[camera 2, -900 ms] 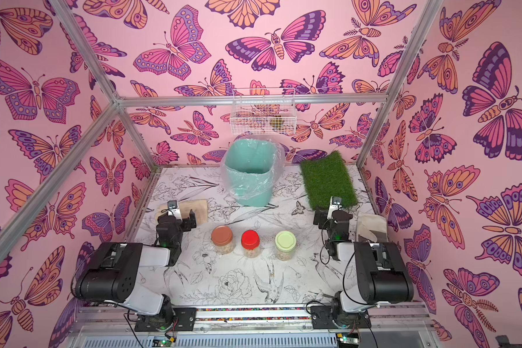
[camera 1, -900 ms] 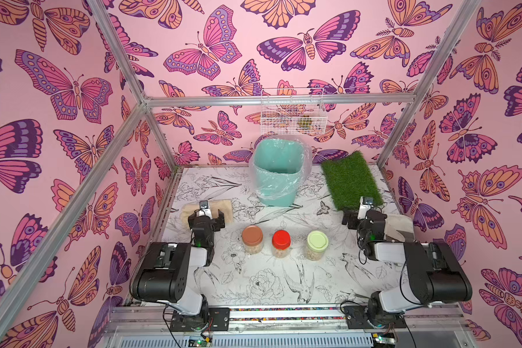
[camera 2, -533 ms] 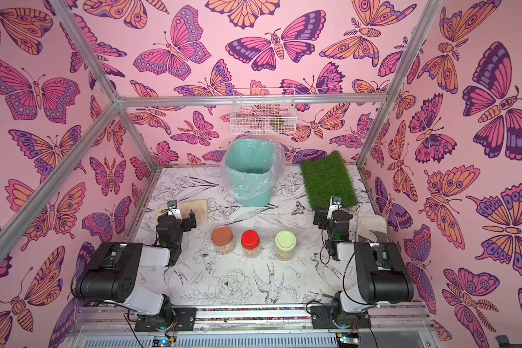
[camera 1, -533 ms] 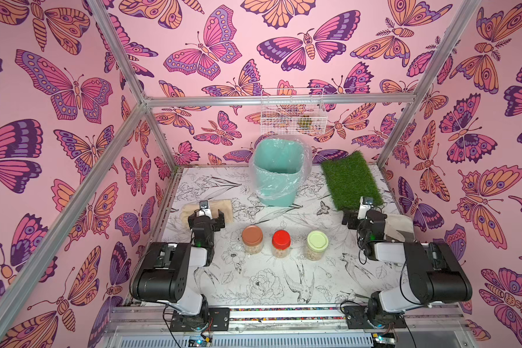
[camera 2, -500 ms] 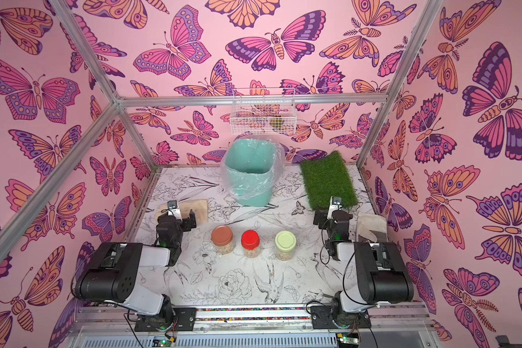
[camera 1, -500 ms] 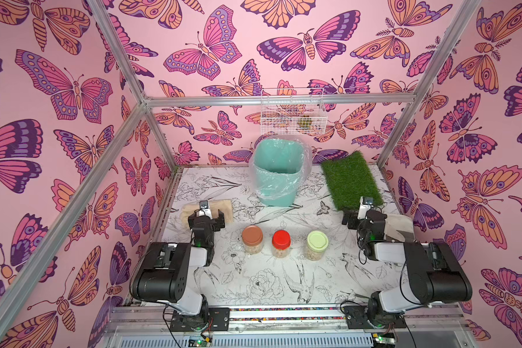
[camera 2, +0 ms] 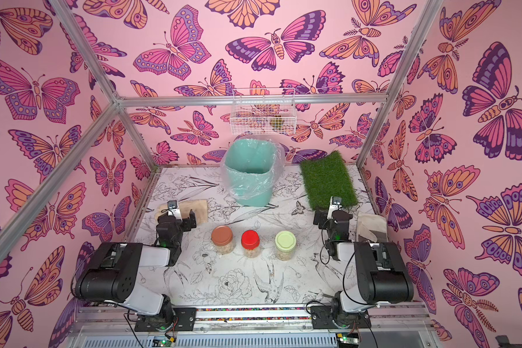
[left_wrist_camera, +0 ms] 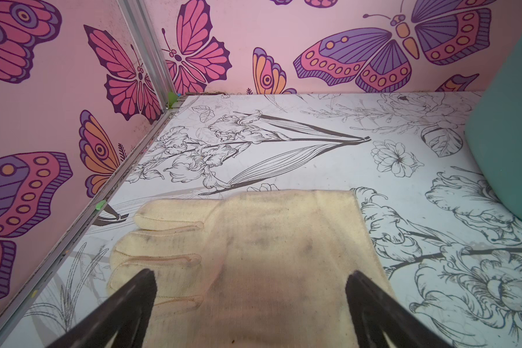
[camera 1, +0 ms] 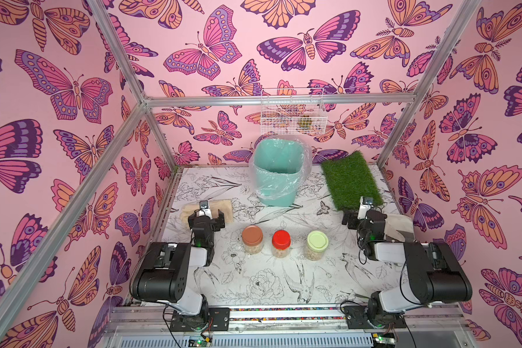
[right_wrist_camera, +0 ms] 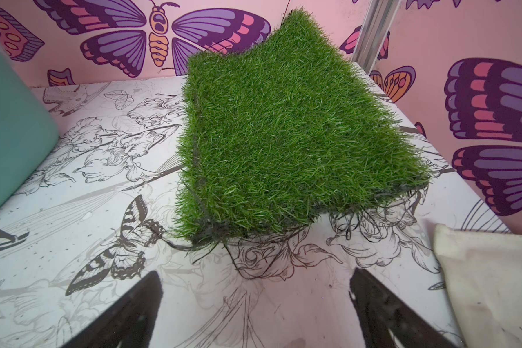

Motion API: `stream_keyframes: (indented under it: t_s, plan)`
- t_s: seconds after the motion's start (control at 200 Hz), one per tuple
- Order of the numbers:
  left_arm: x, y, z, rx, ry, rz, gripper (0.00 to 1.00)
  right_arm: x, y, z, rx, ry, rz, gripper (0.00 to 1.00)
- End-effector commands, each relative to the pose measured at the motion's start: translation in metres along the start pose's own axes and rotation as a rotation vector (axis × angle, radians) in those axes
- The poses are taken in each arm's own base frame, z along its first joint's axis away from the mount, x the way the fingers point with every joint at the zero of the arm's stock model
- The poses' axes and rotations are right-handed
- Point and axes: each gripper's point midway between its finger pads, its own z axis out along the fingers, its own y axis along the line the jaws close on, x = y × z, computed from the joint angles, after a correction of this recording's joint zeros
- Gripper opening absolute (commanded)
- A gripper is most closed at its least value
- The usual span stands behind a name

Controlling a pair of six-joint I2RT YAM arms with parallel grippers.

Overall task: Empty moldy peanuts from jars
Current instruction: Pick up the jar from the center of the board.

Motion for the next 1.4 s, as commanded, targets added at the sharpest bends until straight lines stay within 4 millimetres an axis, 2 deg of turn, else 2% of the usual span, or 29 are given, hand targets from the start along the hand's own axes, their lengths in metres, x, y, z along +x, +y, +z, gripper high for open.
stream_keyframes:
  t_s: [0.0,0.245,0.366,0.451,0.576,0.591,0.631,0.746,0.861,0.966,1.102,1.392]
  plan:
    - [0.006,0.003,0.001,0.004,0.023,-0.013,1.0,-0.006,0.001,0.002,0.001,-0.013,0.006,0.99]
    - [0.005,0.005,0.001,0.024,0.026,-0.028,0.99,-0.006,0.001,0.001,0.001,-0.017,0.007,0.99]
    - [-0.004,0.01,-0.003,0.001,0.037,-0.033,1.0,-0.01,-0.003,0.0,0.024,-0.031,0.015,0.99]
    - [-0.021,0.012,-0.01,-0.001,0.032,-0.04,1.0,-0.021,-0.006,-0.004,0.04,-0.033,0.02,0.99]
    - [-0.034,0.008,-0.021,0.037,0.053,-0.009,1.0,-0.037,-0.007,-0.012,0.052,0.042,0.026,0.99]
    - [-0.046,0.009,-0.026,0.042,0.028,-0.015,1.0,-0.039,-0.007,-0.013,0.053,0.047,0.032,0.99]
    - [-0.052,0.008,-0.03,0.051,0.042,-0.019,1.0,-0.046,-0.006,-0.018,0.051,0.051,0.053,0.99]
    - [-0.07,-0.008,-0.041,0.158,0.084,-0.003,1.0,-0.069,0.001,-0.035,0.008,0.04,0.109,0.99]
    - [-0.089,-0.021,-0.06,0.26,0.092,-0.015,1.0,-0.101,0.011,-0.059,-0.053,0.007,0.131,0.99]
    - [-0.098,-0.028,-0.077,0.318,0.132,-0.019,1.0,-0.128,0.029,-0.084,-0.161,0.002,0.171,0.99]
    - [-0.096,-0.036,-0.088,0.382,0.184,-0.009,1.0,-0.15,0.073,-0.12,-0.392,0.02,0.2,0.99]
    - [-0.091,-0.054,-0.085,0.487,0.266,-0.041,1.0,-0.156,0.16,-0.195,-0.737,0.153,-0.001,0.99]
